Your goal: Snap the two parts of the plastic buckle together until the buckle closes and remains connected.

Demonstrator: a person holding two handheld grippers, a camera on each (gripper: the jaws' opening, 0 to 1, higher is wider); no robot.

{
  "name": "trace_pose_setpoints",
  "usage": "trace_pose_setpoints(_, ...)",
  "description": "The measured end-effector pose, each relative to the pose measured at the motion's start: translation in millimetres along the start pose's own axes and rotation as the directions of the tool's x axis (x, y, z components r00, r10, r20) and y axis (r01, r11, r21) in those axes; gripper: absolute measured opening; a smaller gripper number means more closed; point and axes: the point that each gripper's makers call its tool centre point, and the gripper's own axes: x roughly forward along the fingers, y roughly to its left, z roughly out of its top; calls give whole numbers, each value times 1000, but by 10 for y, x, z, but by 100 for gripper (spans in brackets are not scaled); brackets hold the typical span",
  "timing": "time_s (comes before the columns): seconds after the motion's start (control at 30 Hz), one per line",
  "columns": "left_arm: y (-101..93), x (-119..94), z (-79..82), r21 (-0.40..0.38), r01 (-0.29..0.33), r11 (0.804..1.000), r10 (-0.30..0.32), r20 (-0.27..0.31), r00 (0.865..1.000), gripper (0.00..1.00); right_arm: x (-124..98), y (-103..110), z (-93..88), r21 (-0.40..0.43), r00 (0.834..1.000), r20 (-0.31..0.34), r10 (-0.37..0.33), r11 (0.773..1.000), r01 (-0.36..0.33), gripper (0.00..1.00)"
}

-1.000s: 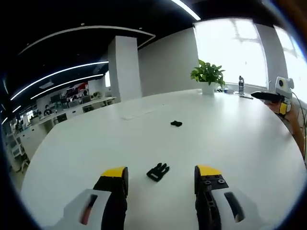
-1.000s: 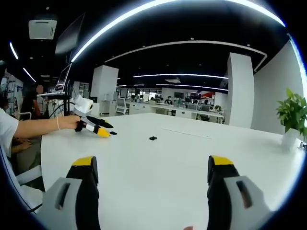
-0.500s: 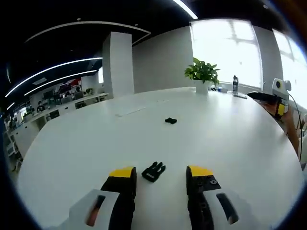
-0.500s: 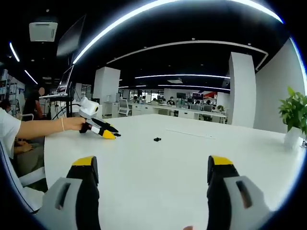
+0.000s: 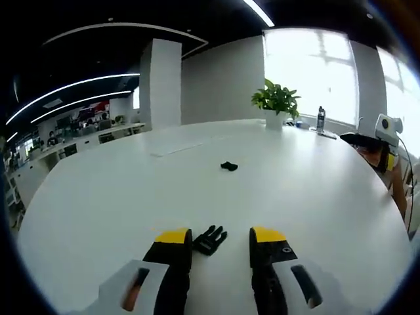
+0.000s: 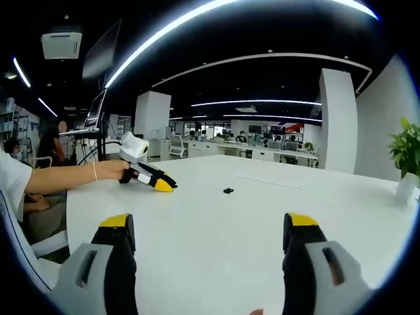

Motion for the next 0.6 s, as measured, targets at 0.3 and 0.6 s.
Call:
trace_pose_setpoints(0.3, 28, 4, 12, 0, 2, 1000, -2, 8, 1000, 27, -4, 85, 83, -19, 1000, 1, 3, 1000, -3, 94)
trace_pose_setpoints(0.6, 52, -15, 29, 37, -20, 999, 18, 31, 999, 14, -21, 139, 102, -29, 1000, -6, 7, 1000, -7, 94)
